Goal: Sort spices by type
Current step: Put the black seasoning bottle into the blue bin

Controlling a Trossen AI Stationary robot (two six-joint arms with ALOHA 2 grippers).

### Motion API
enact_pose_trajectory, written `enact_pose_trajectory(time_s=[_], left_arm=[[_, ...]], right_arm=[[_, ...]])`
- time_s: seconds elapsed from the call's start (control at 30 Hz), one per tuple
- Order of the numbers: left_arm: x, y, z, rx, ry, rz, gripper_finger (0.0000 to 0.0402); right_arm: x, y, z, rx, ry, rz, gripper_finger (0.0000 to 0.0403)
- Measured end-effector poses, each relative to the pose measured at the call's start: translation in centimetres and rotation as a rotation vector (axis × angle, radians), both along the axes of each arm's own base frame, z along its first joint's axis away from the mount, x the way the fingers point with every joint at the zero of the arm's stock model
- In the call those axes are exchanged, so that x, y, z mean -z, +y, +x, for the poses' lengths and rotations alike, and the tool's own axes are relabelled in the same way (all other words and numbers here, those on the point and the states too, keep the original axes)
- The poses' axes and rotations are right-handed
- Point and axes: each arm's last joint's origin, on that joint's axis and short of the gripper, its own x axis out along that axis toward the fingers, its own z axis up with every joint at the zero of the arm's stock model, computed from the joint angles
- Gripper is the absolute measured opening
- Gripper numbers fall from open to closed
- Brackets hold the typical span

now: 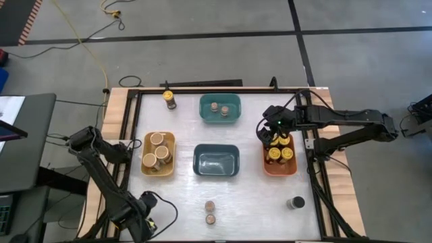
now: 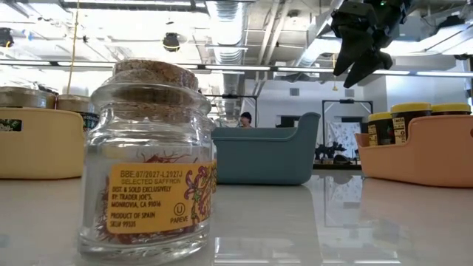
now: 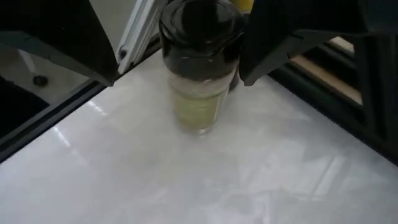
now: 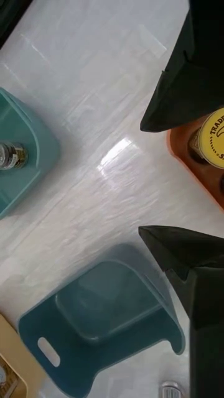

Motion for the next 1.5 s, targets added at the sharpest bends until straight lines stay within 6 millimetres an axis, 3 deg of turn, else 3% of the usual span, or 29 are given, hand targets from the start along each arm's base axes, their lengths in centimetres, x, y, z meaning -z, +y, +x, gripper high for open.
enact_pose_trajectory(time_s=[0.57, 1.03, 1.27, 1.5], left_arm=[[0.0, -1.3, -1.8, -0.054, 0.003, -0.013, 0.0311], [-0.1, -1.5, -1.6, -0.053, -0.006, -0.031, 0.0197], [-0.7, -0.5, 0.5, -0.122, -0.008, -0.058, 0.0197], [-5.2, 2.7, 3.9, -0.039, -0.09, 0.035, 0.0197]], right_arm=[[0.0, 0.0, 0.0, 0.0, -0.002, 0.0, 0.0285], [0.0, 0.0, 0.0, 0.0, -0.002, 0.0, 0.0285], [0.0, 0.0, 0.0, -0.001, -0.002, 0.0, 0.0285], [0.0, 0.0, 0.0, -0.001, -0.003, 0.0, 0.0285]])
